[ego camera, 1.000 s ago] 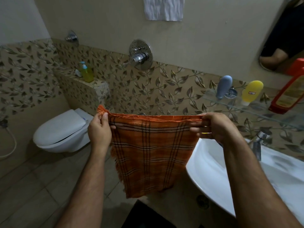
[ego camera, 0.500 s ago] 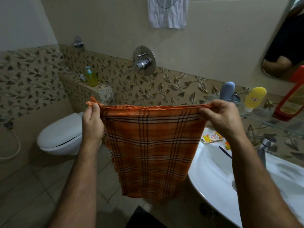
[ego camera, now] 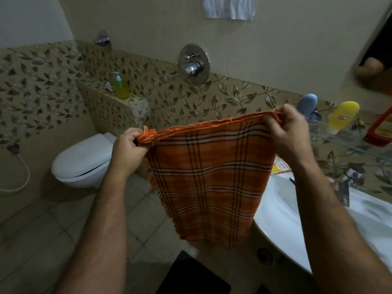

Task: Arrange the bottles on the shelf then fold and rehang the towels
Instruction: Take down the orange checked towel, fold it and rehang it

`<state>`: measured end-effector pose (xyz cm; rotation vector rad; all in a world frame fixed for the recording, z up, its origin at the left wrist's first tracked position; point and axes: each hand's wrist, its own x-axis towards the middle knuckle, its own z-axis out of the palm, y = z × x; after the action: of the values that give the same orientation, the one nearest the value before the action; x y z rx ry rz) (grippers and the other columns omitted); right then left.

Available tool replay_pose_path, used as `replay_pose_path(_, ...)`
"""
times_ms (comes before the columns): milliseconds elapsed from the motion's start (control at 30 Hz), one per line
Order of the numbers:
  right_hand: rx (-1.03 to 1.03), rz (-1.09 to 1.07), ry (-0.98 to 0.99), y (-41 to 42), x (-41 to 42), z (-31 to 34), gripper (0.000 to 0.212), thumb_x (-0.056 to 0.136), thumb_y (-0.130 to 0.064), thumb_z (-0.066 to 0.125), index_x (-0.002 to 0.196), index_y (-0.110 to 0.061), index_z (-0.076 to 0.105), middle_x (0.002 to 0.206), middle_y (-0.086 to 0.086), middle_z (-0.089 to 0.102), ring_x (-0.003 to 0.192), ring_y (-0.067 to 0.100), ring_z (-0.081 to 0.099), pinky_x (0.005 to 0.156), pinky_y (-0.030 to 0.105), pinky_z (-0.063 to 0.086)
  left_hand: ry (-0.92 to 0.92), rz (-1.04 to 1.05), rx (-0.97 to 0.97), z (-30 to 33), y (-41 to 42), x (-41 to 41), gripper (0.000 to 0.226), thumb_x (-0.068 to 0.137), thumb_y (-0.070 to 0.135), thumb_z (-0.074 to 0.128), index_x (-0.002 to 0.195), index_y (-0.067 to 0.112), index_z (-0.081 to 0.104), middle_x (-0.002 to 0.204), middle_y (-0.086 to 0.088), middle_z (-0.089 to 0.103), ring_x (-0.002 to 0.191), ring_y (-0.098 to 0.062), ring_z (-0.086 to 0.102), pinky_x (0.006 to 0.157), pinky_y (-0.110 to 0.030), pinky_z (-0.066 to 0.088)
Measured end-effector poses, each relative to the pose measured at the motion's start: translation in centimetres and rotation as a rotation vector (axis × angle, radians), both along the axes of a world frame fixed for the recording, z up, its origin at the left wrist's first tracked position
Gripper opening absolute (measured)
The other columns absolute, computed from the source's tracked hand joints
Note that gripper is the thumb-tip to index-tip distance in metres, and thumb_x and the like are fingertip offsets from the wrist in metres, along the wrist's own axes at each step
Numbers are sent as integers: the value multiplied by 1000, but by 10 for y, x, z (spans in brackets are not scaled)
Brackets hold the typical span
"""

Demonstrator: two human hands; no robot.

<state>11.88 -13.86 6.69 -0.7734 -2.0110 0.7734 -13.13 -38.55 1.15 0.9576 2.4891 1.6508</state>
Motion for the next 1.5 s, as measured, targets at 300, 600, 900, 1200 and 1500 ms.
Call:
replay_pose_path(300,-396,101,191,-14,0,-19,5,93,-13,62,88,-14,62,87,16,67,78,26,67,76,44,59,-347,-152,186,-3,-6,-3,22,88,8,66,110,12,69,88,2,72,78,-15,68,71,-29,56)
replay_pose_path(600,-760,202,326,-34,-5,1,16,101,-11,46,99,-10,62,88,10,65,73,16,63,65,26,58,-589,-417,325,38,-3,7,26,102,12,40,90,5,62,68,0,73,63,-12,70,56,-24,56)
replay_pose_path(900,-958,354,158,-40,-10,-2,20,100,-9,47,96,-4,67,75,13,68,56,14,68,53,24,58,-820,-538,396,48,4,5,45,95,31,50,112,-8,63,112,-25,65,105,-37,64,91,-45,54)
replay_pose_path(1200,-965,632,506,-4,-23,-46,81,83,-69,48,136,-8,51,122,23,60,110,36,63,94,53,50,-874,-672,471,132,35,40,66,104,37,31,68,8,77,75,-10,73,71,-21,72,65,-32,60)
replay_pose_path(1500,-1046,701,441,-49,-30,-100,70,47,-41,96,102,-4,76,101,20,74,87,25,72,79,33,59,-849,-486,434,145,42,15,52,101,32,43,68,6,73,65,-9,71,60,-20,71,54,-32,58)
